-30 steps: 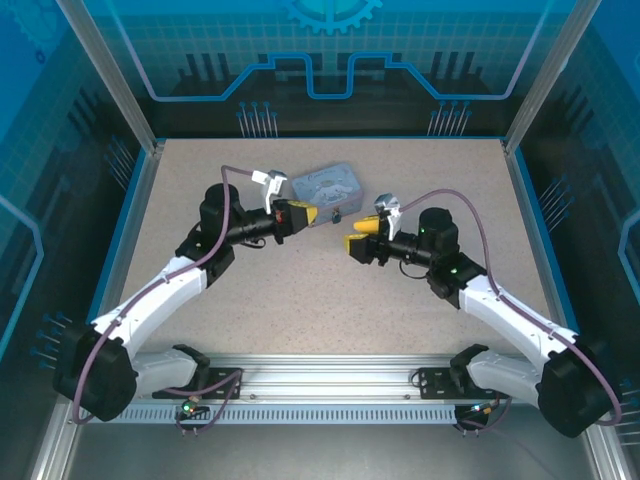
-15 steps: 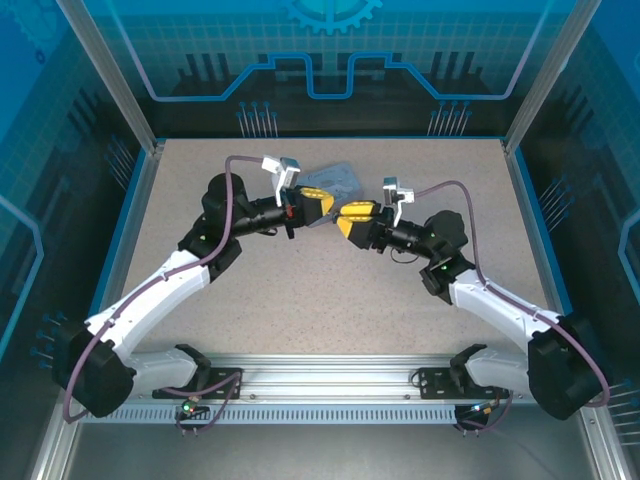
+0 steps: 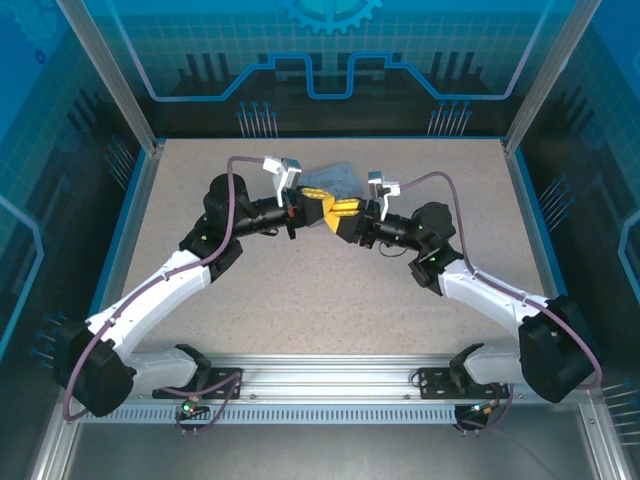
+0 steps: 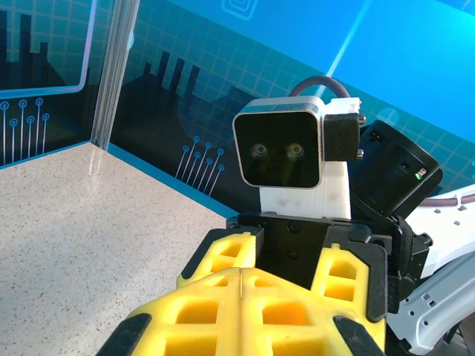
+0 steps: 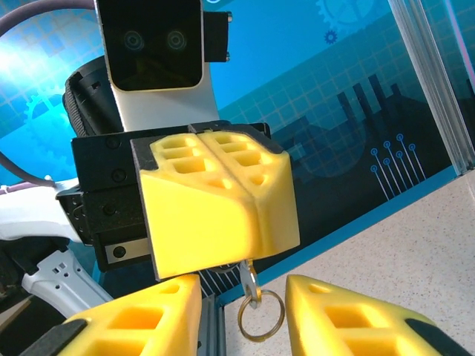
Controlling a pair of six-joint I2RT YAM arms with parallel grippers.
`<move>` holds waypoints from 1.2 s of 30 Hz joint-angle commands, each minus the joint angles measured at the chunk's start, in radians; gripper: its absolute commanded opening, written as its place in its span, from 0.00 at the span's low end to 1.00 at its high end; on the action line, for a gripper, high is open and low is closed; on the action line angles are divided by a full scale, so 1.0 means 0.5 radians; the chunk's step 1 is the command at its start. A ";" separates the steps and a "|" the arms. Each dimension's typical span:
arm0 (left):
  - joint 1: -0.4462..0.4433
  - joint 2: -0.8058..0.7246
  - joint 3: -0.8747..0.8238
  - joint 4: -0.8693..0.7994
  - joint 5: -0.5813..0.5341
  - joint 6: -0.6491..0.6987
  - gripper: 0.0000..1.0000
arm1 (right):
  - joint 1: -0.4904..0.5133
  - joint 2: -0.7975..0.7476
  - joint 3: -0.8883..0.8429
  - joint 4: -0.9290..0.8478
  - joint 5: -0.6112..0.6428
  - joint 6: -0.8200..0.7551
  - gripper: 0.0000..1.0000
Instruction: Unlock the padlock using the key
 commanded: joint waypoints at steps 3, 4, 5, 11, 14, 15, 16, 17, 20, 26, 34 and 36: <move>-0.016 -0.001 0.043 -0.013 -0.030 0.056 0.00 | 0.024 0.026 0.082 0.071 -0.026 -0.007 0.29; -0.017 -0.003 0.040 -0.013 -0.032 0.059 0.00 | 0.024 0.023 0.081 0.068 -0.021 -0.009 0.27; -0.018 -0.004 0.037 -0.014 -0.035 0.059 0.00 | 0.024 0.015 0.078 0.060 -0.013 -0.014 0.24; -0.016 -0.016 0.025 -0.015 -0.054 0.071 0.00 | 0.000 -0.037 0.035 -0.012 0.014 -0.053 0.12; -0.018 -0.019 0.022 -0.013 -0.065 0.072 0.00 | -0.018 -0.075 -0.004 -0.047 0.029 -0.066 0.13; -0.018 -0.020 0.022 -0.013 -0.064 0.072 0.00 | -0.022 -0.086 -0.015 -0.054 0.033 -0.065 0.14; -0.017 -0.017 0.023 -0.006 -0.065 0.069 0.00 | -0.022 -0.097 -0.024 -0.055 0.034 -0.066 0.14; -0.016 -0.019 0.022 -0.005 -0.062 0.070 0.00 | -0.025 -0.107 -0.031 -0.057 0.034 -0.065 0.15; -0.016 -0.016 0.022 0.002 -0.060 0.062 0.00 | -0.029 -0.125 -0.036 -0.072 0.029 -0.071 0.16; -0.016 -0.014 0.022 0.002 -0.055 0.054 0.00 | -0.041 -0.149 -0.042 -0.085 0.030 -0.084 0.23; -0.017 -0.007 0.019 0.014 -0.052 0.040 0.00 | -0.041 -0.141 -0.027 -0.091 0.024 -0.078 0.20; -0.018 -0.004 0.019 0.016 -0.053 0.038 0.00 | -0.037 -0.125 -0.019 -0.091 0.023 -0.076 0.20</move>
